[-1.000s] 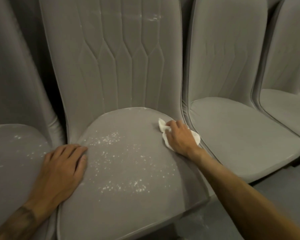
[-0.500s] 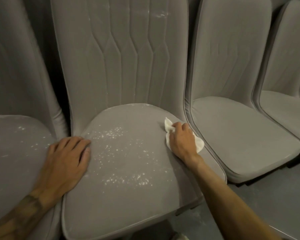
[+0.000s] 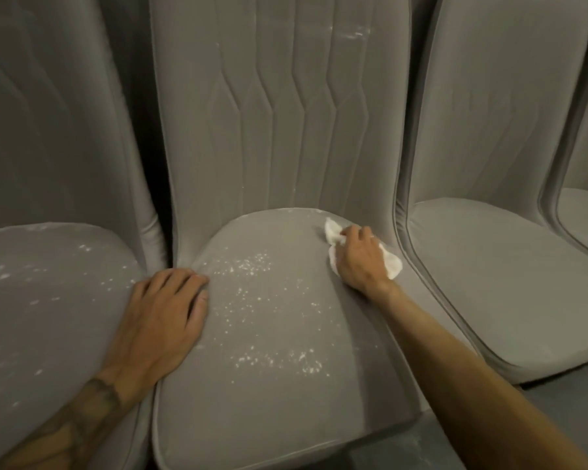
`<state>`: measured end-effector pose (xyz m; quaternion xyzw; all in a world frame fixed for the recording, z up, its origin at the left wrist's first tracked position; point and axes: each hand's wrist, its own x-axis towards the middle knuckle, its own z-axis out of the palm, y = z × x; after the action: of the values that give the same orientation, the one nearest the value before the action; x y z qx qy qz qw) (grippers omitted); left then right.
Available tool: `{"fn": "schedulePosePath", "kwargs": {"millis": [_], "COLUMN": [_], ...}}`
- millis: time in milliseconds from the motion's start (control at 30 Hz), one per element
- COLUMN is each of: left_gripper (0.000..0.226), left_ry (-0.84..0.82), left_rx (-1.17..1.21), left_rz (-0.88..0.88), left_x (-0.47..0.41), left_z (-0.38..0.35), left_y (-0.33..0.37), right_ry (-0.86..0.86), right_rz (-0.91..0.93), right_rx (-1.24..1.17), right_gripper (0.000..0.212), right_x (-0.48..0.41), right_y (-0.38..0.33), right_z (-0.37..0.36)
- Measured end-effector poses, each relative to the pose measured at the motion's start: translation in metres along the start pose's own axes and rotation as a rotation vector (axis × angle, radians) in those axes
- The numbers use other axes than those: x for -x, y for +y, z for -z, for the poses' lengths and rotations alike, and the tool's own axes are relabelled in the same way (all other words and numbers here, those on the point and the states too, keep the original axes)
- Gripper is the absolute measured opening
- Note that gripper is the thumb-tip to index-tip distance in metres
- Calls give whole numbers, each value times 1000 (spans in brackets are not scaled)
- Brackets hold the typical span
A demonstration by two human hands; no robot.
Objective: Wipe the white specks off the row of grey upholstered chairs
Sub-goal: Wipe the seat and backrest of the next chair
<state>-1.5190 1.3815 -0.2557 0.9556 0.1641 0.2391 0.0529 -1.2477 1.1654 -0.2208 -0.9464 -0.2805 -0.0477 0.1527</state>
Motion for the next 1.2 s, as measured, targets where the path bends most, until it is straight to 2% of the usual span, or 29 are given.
{"fn": "schedulePosePath", "kwargs": {"millis": [67, 133, 200, 267, 333, 400, 433, 500, 600, 667, 800, 867, 967, 1033, 1100, 1200], "left_gripper": [33, 34, 35, 36, 35, 34, 34, 34, 35, 34, 30, 29, 29, 29, 28, 25], "left_ry": [13, 23, 29, 36, 38, 39, 42, 48, 38, 32, 28, 31, 17, 12, 9, 2], "left_rx": [4, 8, 14, 16, 12, 11, 9, 7, 14, 22, 16, 17, 4, 9, 11, 17], "left_rz": [-7, -13, -17, -20, -17, -18, -19, -23, -29, -24, -20, -17, -3, -1, 6, 32], "left_x": [1, 1, 1, 2, 2, 2, 2, 2, 2, 3, 4, 3, 3, 3, 3, 3], "left_z": [1, 1, 0, 0, 0, 0, 0, -1, -3, -4, -4, -4, -4, -3, -3, -4], "left_y": [0, 0, 0, 0, 1, 1, 1, 1, -2, -3, -1, 0, 0, 0, 1, 1], "right_ry": [-61, -116, -98, -23, 18, 19, 8, -34, -96, -76, 3, 6, 16, -49, -87, -59], "right_rz": [213, 325, 282, 147, 16, -11, 32, 247, 509, 462, 164, 188, 491, 627, 577, 329], "right_rx": [-68, -99, -86, -28, 61, 40, -4, -77, -125, -108, -26, 11, -48, -107, -135, -77], "right_gripper": [32, 31, 32, 34, 34, 34, 34, 34, 28, 29, 32, 33, 29, 27, 31, 34], "right_x": [13, 15, 4, -12, -25, -26, -23, -6, 14, 4, -23, -17, 14, 20, 8, -21], "right_y": [-16, -9, 7, 19, 13, -8, -19, -35, -28, -10, -10, -37, -69, -68, -60, -62], "right_z": [-8, -5, 2, 2, -4, -11, -14, -19, -13, -7, -13, -21, -31, -28, -24, -29]}}
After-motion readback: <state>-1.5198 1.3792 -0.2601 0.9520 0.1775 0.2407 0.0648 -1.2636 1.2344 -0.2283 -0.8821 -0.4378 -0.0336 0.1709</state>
